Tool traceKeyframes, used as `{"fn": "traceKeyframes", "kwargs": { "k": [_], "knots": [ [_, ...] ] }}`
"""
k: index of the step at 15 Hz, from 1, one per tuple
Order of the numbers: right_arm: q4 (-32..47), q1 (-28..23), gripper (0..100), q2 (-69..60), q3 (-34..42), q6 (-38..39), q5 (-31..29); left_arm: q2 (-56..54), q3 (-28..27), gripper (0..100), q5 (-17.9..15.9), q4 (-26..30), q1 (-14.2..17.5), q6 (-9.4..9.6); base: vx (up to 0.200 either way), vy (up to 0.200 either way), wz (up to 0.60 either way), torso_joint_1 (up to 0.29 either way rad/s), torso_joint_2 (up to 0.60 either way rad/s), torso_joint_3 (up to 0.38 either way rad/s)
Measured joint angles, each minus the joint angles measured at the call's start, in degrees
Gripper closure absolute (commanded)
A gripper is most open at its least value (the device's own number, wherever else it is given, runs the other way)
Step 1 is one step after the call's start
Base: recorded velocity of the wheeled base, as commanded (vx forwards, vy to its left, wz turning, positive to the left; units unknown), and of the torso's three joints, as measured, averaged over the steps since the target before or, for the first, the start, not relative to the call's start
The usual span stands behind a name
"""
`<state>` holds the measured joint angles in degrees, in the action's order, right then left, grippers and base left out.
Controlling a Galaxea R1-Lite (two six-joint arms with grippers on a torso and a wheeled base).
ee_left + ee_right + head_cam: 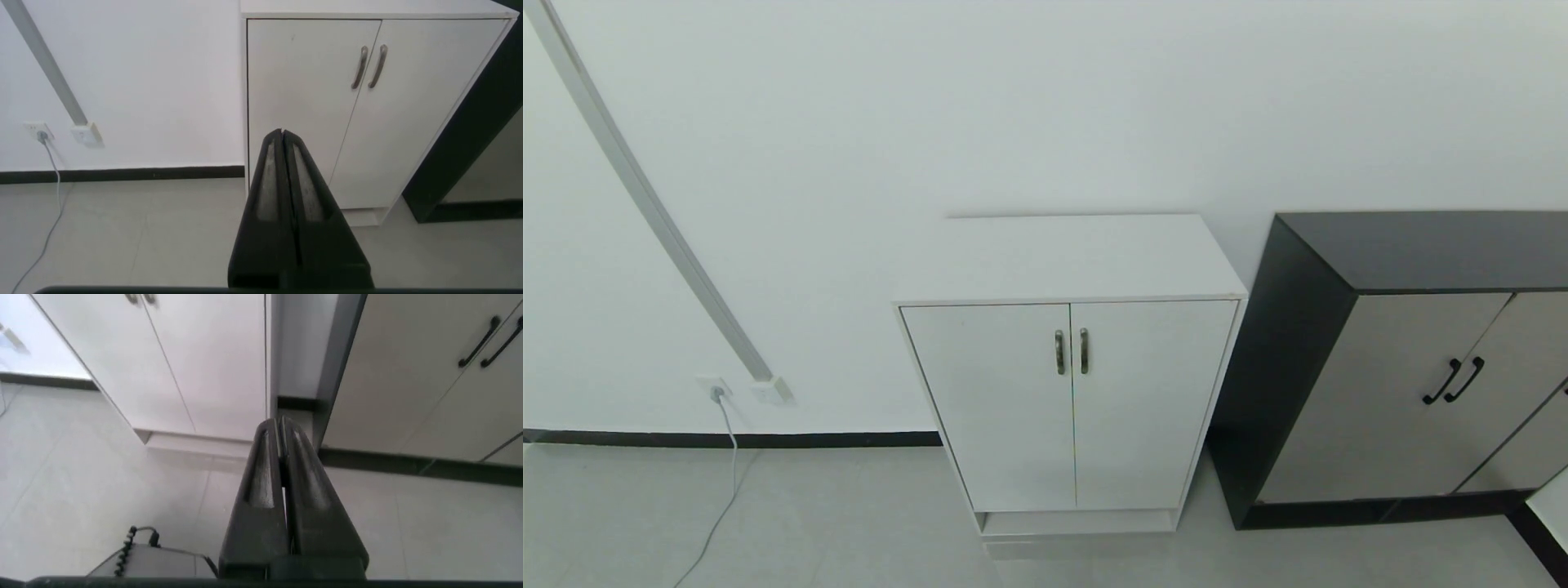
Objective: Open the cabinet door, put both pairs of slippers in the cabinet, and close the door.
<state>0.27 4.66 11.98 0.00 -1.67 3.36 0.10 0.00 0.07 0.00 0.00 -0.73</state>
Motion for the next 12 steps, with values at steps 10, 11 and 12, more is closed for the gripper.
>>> {"fn": "traceKeyframes", "kwargs": {
  "k": [10,11,12],
  "knots": [
    [-0.11,-3.97,100,-10.53,0.0,1.74,-1.71,0.0,0.0,100,0.02,0.0,0.0,0.0,0.0,0.0,0.0,0.0,0.0,0.0],
    [-0.13,-4.19,100,-11.06,-0.02,2.6,-2.08,0.0,0.0,100,0.0,0.0,0.0,0.02,0.0,0.0,0.0,0.0,0.0,0.0],
    [-0.2,-4.28,100,-11.46,-0.02,3.45,-2.33,0.0,0.0,100,0.0,0.0,0.0,0.02,0.0,0.0,0.0,0.0,0.0,0.0]
  ]
}}
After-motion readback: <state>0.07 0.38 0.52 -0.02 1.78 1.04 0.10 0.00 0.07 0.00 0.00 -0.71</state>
